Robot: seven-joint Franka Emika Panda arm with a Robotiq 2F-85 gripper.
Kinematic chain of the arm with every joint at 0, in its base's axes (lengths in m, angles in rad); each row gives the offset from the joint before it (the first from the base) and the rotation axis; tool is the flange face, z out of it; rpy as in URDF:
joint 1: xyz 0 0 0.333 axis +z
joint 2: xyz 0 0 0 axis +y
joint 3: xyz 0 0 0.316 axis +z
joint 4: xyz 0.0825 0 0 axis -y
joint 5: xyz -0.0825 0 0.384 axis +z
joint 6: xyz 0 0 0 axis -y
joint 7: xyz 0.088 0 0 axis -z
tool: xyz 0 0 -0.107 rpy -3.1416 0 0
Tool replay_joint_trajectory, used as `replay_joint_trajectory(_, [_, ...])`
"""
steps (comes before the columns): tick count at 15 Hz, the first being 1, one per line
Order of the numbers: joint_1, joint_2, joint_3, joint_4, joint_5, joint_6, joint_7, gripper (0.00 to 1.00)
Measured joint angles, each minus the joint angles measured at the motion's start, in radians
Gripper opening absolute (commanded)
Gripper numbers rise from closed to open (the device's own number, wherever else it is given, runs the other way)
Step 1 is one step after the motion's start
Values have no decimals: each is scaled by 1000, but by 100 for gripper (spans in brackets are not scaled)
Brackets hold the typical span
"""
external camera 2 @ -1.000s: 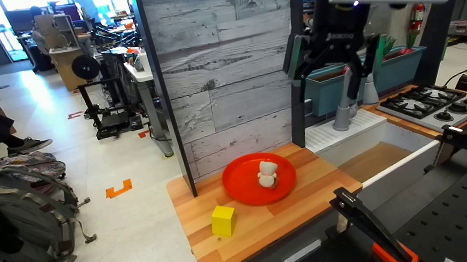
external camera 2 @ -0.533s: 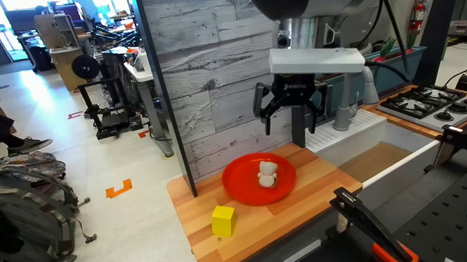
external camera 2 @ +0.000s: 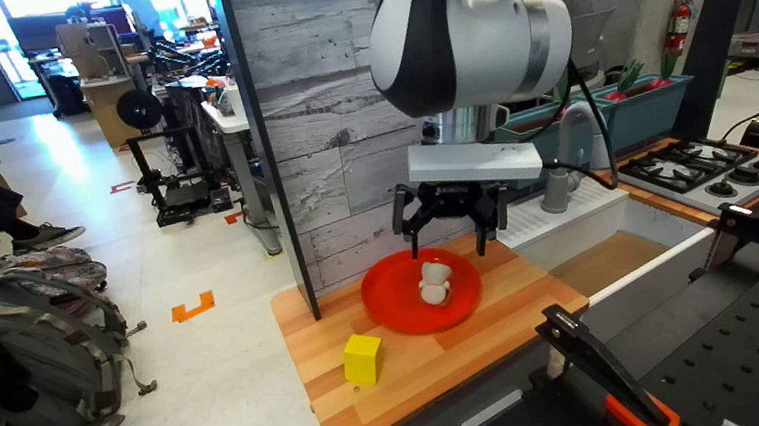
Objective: Remove the doll from the plate
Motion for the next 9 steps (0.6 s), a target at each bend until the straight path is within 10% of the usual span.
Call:
replay_joint_trajectory(4, [33,67,-17,59,0,0,28,100])
replay_joint_trajectory(9, [74,127,-50,123,0,0,59,50])
